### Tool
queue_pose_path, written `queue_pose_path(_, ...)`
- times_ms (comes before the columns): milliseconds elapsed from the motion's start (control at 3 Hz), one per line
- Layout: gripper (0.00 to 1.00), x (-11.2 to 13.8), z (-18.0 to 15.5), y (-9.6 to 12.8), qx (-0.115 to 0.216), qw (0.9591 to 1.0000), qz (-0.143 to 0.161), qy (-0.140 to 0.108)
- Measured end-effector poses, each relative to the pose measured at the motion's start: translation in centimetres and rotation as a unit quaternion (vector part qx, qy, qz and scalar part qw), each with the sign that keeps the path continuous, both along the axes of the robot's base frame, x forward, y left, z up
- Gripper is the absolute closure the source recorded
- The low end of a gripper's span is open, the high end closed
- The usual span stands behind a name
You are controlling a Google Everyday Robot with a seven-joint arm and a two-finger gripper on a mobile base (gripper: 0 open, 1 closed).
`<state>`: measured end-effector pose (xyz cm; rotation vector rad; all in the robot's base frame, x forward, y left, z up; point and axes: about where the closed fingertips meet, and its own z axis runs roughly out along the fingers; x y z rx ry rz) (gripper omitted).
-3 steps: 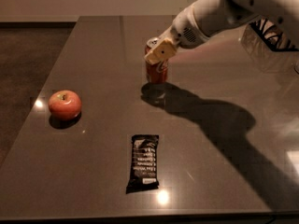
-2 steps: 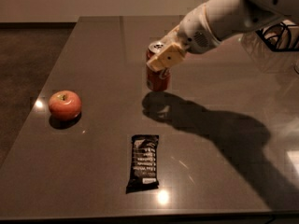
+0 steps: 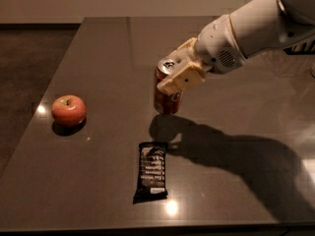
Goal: Move coke can near rxbar chocolate
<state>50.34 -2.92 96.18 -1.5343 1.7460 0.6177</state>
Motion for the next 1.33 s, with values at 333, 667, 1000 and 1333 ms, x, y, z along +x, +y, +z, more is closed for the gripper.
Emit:
queue_pose_path(333,1.00,-2.0,-1.0,0.3,-0.010,0.9996,0.024,-0.005)
queue_pose_path(667,1.00,-3.4,-2.0,0.8,-0.022,0.9985,0.049,-0.007)
queue_pose_path(1000,1.00,-4.4,-2.7,1.1,-0.028,0.9974,0.066,-0.007)
queue_pose_path(1333,0.86,-4.9,-3.6,1.5,-0.036,0.9963,0.078,-0.007)
